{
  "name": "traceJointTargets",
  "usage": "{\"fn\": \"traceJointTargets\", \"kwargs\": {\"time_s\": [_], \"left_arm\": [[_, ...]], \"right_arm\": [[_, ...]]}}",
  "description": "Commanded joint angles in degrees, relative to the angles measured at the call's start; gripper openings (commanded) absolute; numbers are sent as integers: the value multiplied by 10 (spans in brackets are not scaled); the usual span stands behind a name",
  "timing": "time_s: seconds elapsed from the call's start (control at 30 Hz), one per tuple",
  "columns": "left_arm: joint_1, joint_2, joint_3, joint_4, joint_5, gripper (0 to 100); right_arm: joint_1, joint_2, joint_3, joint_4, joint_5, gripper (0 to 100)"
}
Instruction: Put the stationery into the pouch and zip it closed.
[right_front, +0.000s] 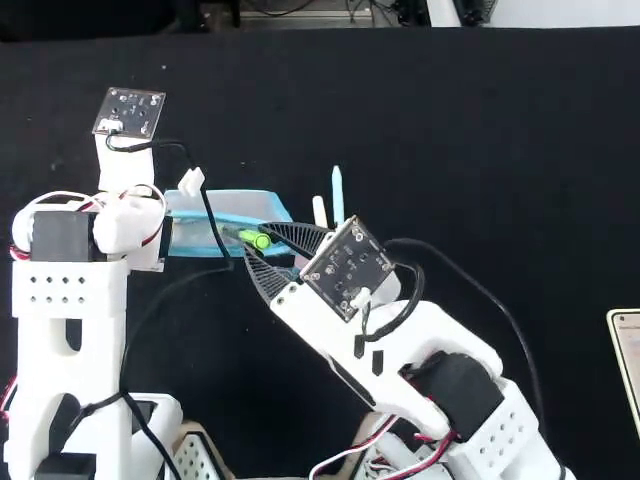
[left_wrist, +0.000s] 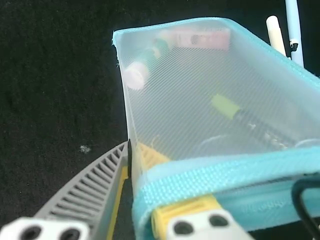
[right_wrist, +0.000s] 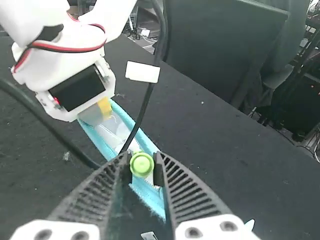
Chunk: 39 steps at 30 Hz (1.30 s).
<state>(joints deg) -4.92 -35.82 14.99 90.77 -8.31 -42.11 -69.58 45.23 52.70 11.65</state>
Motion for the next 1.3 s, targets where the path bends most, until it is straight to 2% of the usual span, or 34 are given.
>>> {"fn": "traceJointTargets", "kwargs": {"time_s": [0.0,0.23,0.47,0.63,0.93,1.27], "left_arm": [[7,0,-3,-3,3,30],[7,0,-3,-3,3,30],[7,0,-3,-3,3,30],[7,0,-3,-3,3,30],[11,0,-4,-3,4,30],[11,0,-3,-3,5,30]], "right_arm": [[-5,-8,-29,1,2,12],[-4,-7,-39,28,3,12],[-4,-7,-146,103,3,12],[-4,-7,-156,120,3,12],[-6,-7,-90,85,-1,12],[-3,50,19,-32,-2,14]]}}
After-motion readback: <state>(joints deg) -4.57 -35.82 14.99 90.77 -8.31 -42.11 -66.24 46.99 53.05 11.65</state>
